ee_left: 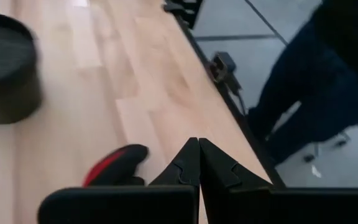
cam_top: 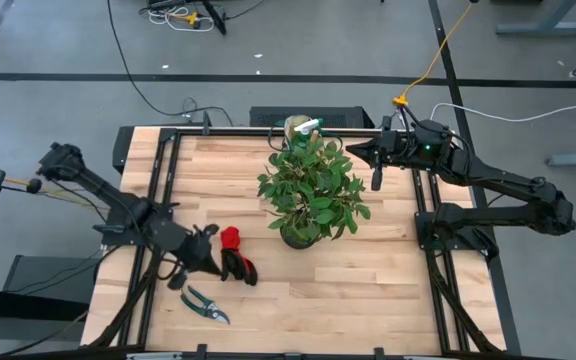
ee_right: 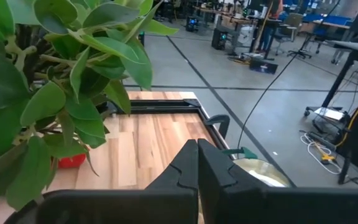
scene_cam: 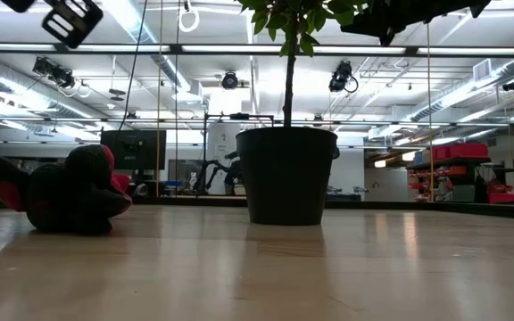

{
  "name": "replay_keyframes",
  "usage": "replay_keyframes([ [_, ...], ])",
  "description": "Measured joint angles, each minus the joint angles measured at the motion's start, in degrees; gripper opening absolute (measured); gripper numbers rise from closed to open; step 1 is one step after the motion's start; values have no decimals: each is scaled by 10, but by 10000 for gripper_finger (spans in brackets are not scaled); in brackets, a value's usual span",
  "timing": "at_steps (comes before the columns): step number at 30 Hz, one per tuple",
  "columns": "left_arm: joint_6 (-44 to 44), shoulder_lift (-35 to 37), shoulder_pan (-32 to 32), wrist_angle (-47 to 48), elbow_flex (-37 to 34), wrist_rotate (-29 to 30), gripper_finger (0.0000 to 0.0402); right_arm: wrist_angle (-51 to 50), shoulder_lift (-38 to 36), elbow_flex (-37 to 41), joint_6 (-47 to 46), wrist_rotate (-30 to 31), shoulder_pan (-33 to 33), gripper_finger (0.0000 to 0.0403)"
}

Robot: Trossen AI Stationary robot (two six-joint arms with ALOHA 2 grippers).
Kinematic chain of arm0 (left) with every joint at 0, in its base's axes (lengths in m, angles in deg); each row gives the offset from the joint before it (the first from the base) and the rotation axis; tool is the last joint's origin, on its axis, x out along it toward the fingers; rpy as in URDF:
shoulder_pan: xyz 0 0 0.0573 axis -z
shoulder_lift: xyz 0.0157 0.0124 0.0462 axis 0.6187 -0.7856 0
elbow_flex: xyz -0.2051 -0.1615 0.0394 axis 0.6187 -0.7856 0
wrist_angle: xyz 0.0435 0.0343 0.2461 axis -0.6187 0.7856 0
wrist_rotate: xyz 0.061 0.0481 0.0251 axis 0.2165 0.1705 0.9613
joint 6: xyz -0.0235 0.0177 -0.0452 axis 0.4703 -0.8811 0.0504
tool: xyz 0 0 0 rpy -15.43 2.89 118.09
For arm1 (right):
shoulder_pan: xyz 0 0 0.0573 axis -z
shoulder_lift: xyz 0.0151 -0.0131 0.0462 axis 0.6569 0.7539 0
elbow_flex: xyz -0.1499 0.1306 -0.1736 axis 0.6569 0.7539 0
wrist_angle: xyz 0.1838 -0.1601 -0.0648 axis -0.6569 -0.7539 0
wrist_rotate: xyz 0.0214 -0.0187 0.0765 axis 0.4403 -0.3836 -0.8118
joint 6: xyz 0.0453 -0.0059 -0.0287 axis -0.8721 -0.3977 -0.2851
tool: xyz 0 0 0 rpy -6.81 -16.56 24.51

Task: Pick & Place Garden tools in Gardening bag
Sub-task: Put the green shear scissor into the gardening bag

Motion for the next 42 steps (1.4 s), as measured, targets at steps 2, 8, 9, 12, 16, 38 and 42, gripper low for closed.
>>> replay_keyframes([
  [2, 0, -11, 19, 0, 0, 0, 2, 0, 0, 0, 0, 0, 0, 0],
  [8, 17, -57, 66, 0, 0, 0, 2, 0, 0, 0, 3, 1, 0, 0],
  [9, 22, -66, 73, -2, 0, 0, 2, 0, 0, 0, 2, 1, 0, 0],
  [12, 27, -88, 94, -3, 0, 0, 2, 0, 0, 0, 2, 1, 0, 0],
  [16, 27, -112, 118, -4, 0, 0, 2, 0, 0, 0, 0, 1, 0, 0],
  [38, 56, -210, 197, 0, 0, -25, 20, -5, 0, 0, 1, 1, 0, 0],
  [42, 56, -210, 209, 9, 0, -32, 11, -5, 0, 0, 0, 1, 0, 0],
])
